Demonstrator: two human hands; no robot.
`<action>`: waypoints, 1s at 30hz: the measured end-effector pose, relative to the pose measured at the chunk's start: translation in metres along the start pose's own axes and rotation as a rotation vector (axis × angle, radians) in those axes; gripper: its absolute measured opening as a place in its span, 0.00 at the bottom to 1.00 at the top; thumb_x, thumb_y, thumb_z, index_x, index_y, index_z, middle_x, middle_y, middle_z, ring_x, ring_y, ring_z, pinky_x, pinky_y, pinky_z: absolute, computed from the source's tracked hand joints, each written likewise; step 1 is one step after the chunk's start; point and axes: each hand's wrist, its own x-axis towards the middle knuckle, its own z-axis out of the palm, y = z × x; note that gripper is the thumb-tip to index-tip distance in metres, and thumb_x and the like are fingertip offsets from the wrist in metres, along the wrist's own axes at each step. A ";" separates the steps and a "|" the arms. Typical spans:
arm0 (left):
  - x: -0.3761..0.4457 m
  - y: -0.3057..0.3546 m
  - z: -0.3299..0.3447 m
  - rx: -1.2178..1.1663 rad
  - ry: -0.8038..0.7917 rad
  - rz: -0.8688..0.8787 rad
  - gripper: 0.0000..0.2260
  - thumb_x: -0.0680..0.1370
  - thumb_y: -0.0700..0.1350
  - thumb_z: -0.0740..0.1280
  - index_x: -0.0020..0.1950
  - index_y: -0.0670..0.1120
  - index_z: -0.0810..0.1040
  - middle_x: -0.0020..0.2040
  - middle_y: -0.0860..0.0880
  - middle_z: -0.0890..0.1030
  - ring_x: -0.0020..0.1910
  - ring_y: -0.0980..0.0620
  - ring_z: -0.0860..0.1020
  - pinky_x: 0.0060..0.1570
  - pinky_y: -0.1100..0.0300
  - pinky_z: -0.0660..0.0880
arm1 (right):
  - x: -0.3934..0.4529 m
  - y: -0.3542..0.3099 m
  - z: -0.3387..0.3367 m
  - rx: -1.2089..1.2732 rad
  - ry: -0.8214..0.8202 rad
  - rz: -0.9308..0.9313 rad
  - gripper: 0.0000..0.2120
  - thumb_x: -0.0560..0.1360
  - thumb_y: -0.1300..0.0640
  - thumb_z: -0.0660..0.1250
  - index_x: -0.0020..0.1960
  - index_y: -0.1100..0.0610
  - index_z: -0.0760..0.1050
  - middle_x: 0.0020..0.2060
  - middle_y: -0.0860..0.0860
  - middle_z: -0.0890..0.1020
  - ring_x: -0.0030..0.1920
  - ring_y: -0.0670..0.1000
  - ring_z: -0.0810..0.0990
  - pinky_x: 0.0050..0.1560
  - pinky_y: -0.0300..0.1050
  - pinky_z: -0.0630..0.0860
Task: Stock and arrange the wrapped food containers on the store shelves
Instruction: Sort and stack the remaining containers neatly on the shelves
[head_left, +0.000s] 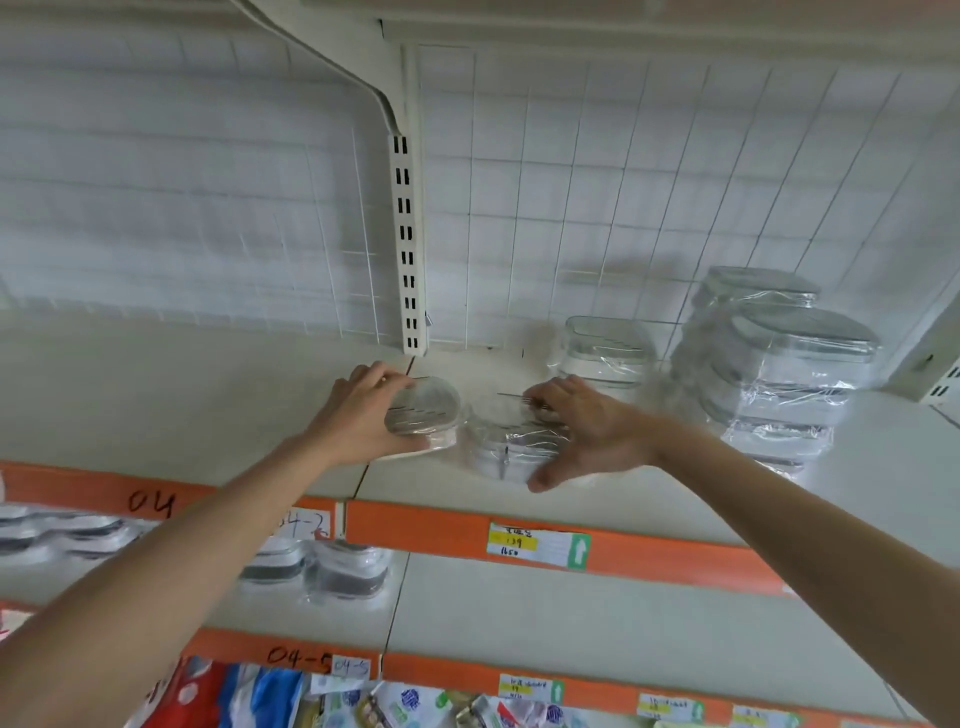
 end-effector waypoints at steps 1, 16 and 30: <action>0.003 -0.007 0.002 -0.026 -0.011 -0.013 0.38 0.66 0.66 0.71 0.70 0.50 0.68 0.63 0.52 0.68 0.64 0.50 0.66 0.65 0.50 0.63 | 0.008 0.003 0.004 -0.013 0.007 0.008 0.46 0.61 0.37 0.76 0.70 0.57 0.61 0.57 0.48 0.68 0.59 0.49 0.62 0.56 0.37 0.60; 0.031 -0.032 0.027 -0.183 0.074 -0.132 0.36 0.65 0.62 0.74 0.69 0.51 0.67 0.66 0.51 0.67 0.67 0.48 0.64 0.63 0.52 0.61 | 0.067 0.006 0.042 -0.199 0.134 0.326 0.36 0.67 0.26 0.56 0.70 0.43 0.60 0.65 0.50 0.65 0.64 0.57 0.66 0.63 0.52 0.64; 0.012 -0.067 0.013 -0.173 0.000 -0.208 0.36 0.68 0.65 0.69 0.73 0.55 0.62 0.68 0.52 0.64 0.69 0.49 0.61 0.64 0.50 0.60 | 0.076 -0.041 0.015 -0.264 -0.101 -0.100 0.38 0.70 0.63 0.65 0.75 0.43 0.55 0.70 0.50 0.58 0.71 0.52 0.56 0.66 0.50 0.67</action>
